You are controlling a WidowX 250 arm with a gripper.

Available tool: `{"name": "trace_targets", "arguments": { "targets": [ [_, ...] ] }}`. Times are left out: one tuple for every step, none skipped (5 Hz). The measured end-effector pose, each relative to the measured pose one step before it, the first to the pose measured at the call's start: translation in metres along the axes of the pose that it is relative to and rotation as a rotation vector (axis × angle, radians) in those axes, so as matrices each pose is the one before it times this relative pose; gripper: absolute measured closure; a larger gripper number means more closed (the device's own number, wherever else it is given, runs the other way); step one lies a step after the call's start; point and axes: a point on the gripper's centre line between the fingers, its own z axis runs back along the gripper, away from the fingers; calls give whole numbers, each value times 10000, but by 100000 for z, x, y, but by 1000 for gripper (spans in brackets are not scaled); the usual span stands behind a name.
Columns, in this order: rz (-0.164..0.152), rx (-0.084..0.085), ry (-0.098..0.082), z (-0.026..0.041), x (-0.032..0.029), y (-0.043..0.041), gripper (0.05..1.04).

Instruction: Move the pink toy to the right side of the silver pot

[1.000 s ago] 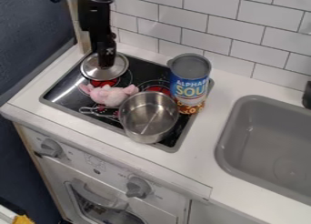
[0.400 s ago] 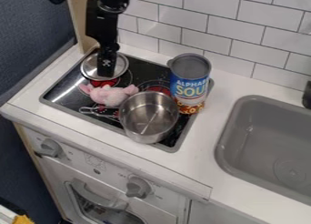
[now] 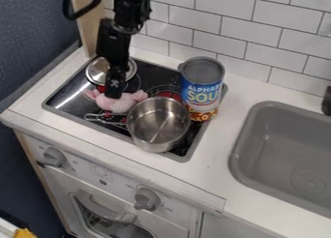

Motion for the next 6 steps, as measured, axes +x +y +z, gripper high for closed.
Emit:
{"name": "trace_targets", "arguments": {
  "targets": [
    [20, 288, -357, -1309, 14, 92, 83],
    [-19, 236, -155, -890, -132, 74, 130],
    [276, -38, 0, -358, -57, -507, 392],
    [280, -66, 30, -191, 315, -421, 586],
    [310, 91, 108, -35, 508, -375, 627],
    [577, 148, 294, -56, 661, -320, 627]
  ]
}}
